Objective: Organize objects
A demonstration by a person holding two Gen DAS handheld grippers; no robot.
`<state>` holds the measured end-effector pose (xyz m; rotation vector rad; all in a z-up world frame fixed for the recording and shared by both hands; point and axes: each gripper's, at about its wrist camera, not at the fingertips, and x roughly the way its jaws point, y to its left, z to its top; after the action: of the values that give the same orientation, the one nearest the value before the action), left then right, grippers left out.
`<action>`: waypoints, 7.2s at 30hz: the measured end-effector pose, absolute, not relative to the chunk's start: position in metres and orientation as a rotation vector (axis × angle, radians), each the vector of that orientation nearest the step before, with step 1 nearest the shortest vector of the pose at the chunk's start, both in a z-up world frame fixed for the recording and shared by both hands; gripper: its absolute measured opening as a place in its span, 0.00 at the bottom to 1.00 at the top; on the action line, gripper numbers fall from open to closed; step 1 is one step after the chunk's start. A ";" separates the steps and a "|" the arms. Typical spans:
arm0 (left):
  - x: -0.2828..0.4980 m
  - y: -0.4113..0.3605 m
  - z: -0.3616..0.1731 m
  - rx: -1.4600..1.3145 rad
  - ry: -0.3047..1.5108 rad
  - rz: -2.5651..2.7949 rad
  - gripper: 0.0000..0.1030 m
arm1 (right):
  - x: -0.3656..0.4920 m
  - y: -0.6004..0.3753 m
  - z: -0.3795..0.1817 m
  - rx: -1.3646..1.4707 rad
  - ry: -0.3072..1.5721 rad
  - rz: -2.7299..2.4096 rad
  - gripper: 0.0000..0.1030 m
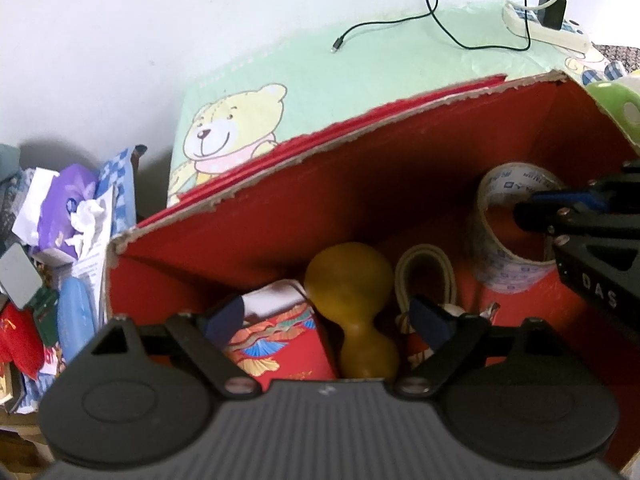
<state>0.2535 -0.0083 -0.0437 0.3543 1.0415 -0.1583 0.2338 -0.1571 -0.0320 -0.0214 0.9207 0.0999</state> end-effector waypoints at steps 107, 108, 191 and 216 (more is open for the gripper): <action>0.071 -0.066 -0.010 0.184 0.990 -0.916 0.47 | 0.058 -0.271 -0.009 0.642 1.090 0.299 0.34; 0.072 -0.073 -0.001 0.189 0.959 -0.938 0.47 | 0.056 -0.276 0.001 0.639 1.058 0.284 0.34; 0.230 -0.005 -0.032 0.223 1.022 -0.263 0.69 | 0.244 -0.137 -0.057 -0.108 1.337 0.279 0.25; 0.246 0.002 -0.040 0.177 1.030 -0.146 0.73 | 0.209 -0.166 -0.018 0.139 0.904 0.078 0.23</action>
<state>0.2461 0.0024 -0.0402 0.1766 1.0300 -0.1456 0.2088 -0.1659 -0.0184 0.1390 0.9038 0.0775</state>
